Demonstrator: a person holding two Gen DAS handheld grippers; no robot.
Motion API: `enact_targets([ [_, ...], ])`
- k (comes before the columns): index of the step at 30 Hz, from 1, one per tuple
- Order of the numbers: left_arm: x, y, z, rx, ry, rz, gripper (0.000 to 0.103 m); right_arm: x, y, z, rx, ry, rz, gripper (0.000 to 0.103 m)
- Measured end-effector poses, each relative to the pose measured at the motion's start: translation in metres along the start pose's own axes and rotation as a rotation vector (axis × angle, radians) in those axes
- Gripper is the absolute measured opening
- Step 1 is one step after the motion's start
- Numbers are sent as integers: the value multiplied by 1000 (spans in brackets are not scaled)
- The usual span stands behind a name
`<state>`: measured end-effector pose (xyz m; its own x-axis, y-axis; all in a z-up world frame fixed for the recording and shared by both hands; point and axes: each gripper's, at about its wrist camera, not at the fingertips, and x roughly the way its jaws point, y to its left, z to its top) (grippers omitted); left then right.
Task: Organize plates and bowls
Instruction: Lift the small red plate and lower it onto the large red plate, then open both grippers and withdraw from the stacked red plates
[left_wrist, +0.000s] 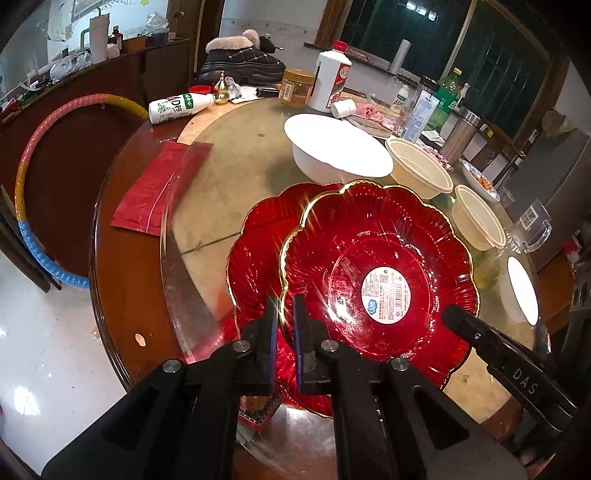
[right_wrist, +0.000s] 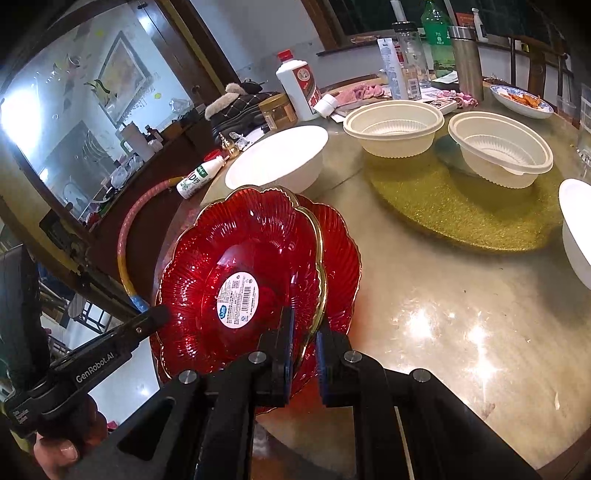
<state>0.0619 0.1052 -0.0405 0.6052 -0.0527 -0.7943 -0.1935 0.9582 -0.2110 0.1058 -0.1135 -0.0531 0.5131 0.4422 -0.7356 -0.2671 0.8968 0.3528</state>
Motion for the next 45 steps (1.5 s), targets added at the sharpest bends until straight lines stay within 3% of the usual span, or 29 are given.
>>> enact_targets([
  [23, 14, 4, 0, -15, 25, 17, 6, 9, 8, 2, -46, 11, -42, 10],
  [35, 13, 1, -3, 5, 13, 49, 6, 14, 31, -3, -207, 9, -172, 16],
  [45, 9, -1, -2, -3, -3, 43, 6, 15, 38, -6, -282, 7, -222, 20],
])
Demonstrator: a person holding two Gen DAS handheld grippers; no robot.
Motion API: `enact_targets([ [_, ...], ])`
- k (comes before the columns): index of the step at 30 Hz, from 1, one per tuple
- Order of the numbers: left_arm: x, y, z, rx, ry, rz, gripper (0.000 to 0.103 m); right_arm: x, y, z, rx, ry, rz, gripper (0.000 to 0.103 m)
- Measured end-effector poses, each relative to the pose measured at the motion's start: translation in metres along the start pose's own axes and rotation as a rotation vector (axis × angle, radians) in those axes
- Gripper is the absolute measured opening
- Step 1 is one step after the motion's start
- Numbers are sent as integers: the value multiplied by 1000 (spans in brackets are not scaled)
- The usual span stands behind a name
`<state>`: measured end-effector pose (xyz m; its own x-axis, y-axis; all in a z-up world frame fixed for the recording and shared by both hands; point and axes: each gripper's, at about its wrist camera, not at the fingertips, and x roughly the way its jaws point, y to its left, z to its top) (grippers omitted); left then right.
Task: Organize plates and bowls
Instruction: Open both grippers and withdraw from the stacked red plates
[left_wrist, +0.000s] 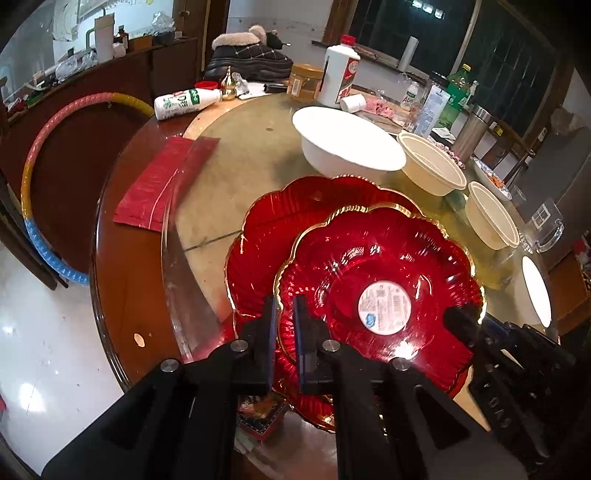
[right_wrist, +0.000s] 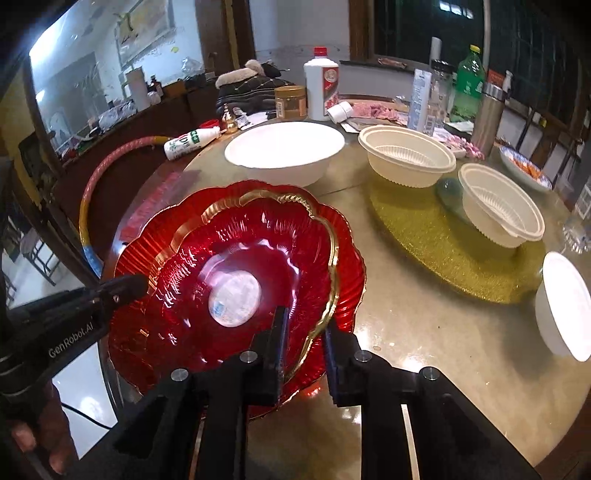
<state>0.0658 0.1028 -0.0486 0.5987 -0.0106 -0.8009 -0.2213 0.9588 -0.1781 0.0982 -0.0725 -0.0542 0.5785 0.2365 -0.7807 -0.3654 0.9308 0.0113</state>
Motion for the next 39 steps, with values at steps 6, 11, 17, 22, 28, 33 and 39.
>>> enact_targets([
  [6, -12, 0, 5, -16, -44, -29, 7, -7, 0, 4, -10, -33, -3, 22],
  [11, -27, 11, 9, -92, -109, -53, 72, -32, -11, 10, 48, -172, -7, 70],
  [17, -41, 42, 11, -235, -189, -114, 77, -63, -31, 11, 132, -380, 106, 88],
  [22, -34, 69, 13, -336, -196, -103, 80, -57, -59, 9, 247, -442, 199, 93],
  [28, -26, 102, 12, -442, -218, -48, 80, -34, -103, 4, 435, -414, 284, 96],
  [33, -16, 128, 12, -507, -232, 7, 80, -13, -124, -2, 569, -328, 346, 97],
  [39, -1, 141, 18, -532, -209, 21, 80, 1, -123, -2, 576, -262, 353, 97],
])
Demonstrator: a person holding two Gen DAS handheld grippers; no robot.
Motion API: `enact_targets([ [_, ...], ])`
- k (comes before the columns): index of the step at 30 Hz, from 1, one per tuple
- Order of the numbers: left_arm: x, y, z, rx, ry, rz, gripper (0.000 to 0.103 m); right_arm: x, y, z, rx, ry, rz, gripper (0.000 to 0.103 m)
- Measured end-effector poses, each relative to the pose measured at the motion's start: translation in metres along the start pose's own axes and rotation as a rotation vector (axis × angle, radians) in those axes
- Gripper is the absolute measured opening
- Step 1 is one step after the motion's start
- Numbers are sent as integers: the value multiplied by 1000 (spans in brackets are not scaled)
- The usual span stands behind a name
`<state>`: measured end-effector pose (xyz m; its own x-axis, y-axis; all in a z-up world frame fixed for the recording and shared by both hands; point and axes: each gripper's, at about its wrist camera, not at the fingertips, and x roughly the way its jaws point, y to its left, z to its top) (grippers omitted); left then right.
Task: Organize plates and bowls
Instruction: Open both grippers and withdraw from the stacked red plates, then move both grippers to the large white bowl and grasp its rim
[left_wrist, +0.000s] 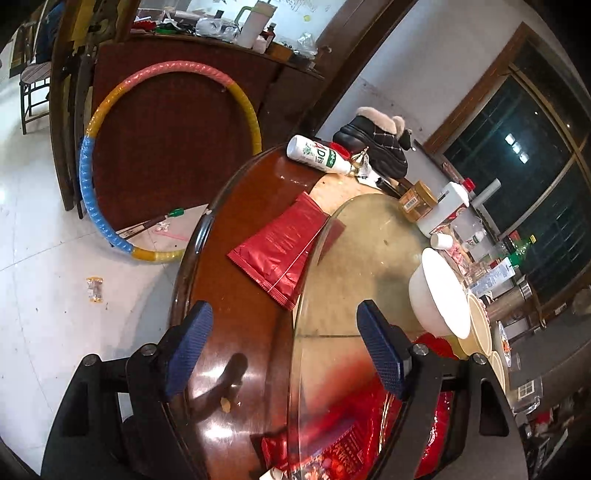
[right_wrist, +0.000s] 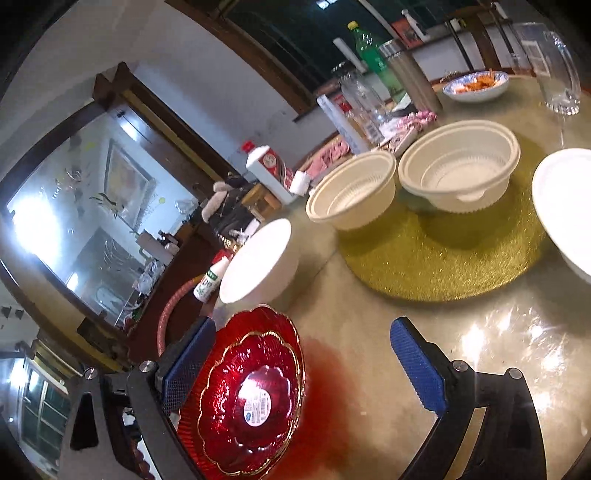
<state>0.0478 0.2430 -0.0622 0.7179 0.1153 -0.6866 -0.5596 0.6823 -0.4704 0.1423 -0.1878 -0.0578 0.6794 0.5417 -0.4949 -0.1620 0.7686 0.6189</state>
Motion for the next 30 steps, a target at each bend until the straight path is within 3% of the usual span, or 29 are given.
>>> enact_targets([
  [6, 11, -21, 0, 80, 57, -48, 80, 14, 0, -5, -15, 50, -17, 97],
  [11, 16, -57, 2, 205, 121, -93, 80, 18, 7, -9, -58, 61, -6, 97],
  [16, 27, -104, 9, 347, 216, -141, 81, 28, 13, -7, -11, 181, 47, 97],
  [20, 46, -128, 16, 359, 285, -165, 80, 43, 28, 20, -28, 243, 53, 97],
  [24, 79, -147, 26, 329, 324, -116, 80, 79, 37, 52, -11, 310, 25, 95],
  [26, 96, -158, 27, 325, 372, -98, 80, 106, 37, 62, -14, 359, -23, 91],
  [28, 111, -167, 27, 339, 393, -78, 80, 130, 31, 69, 2, 397, -66, 73],
  [30, 123, -174, 27, 367, 396, -28, 80, 155, 24, 77, 34, 432, -111, 63],
])
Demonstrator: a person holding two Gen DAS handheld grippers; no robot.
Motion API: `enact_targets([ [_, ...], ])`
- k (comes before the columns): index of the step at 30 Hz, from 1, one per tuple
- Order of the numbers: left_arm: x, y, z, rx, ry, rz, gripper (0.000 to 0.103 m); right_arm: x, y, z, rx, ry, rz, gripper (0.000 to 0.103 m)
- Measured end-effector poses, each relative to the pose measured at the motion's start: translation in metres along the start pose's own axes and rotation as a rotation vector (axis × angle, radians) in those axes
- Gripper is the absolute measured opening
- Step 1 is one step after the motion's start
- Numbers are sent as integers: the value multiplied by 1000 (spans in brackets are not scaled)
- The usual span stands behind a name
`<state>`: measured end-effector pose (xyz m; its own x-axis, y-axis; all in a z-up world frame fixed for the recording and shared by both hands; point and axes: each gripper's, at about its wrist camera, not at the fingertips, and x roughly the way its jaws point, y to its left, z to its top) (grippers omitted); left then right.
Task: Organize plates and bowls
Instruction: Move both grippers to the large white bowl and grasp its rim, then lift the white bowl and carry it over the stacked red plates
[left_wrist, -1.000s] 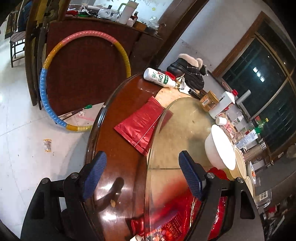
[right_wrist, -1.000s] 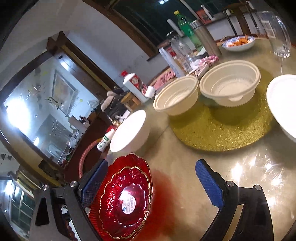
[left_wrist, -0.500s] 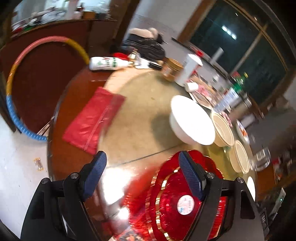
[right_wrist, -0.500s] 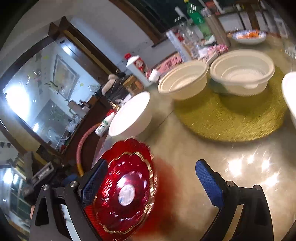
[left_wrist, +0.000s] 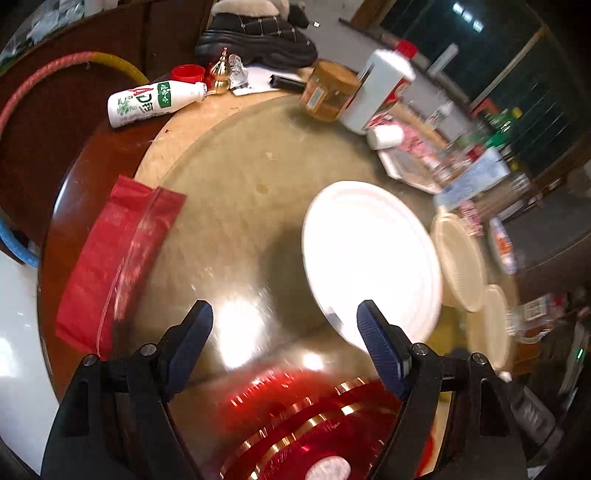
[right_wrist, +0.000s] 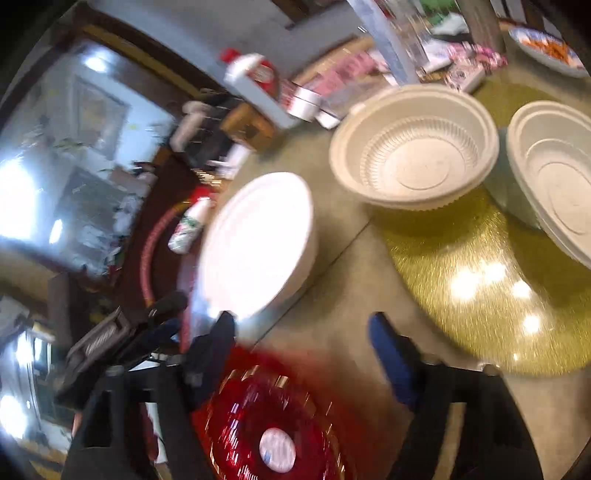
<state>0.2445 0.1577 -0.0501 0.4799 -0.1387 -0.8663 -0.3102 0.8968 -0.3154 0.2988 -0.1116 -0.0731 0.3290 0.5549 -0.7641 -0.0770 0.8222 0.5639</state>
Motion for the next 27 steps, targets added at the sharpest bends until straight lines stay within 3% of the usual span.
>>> enact_targets([
  [2, 9, 0, 5, -15, 13, 21, 80, 13, -5, 12, 30, 12, -15, 54],
  [5, 16, 2, 9, -44, 30, 7, 80, 26, -3, 22, 46, 32, 18, 53],
  [8, 21, -7, 11, 1, 14, 31, 80, 28, 9, 24, 5, 13, 10, 53],
  [9, 23, -11, 12, 26, 5, 47, 63, 30, 12, 24, -15, 3, -24, 45],
  [10, 24, -14, 11, 61, 1, 67, 36, 30, 13, 24, -28, 7, -35, 17],
  [12, 28, -21, 11, 106, 39, 35, 12, 31, 16, 23, -39, 15, -22, 8],
  [15, 20, -27, 2, 147, 9, 65, 11, 20, 25, 15, -81, -20, -38, 7],
  [27, -52, -42, -31, 191, -185, 42, 10, -47, 41, -25, -158, -182, -3, 7],
])
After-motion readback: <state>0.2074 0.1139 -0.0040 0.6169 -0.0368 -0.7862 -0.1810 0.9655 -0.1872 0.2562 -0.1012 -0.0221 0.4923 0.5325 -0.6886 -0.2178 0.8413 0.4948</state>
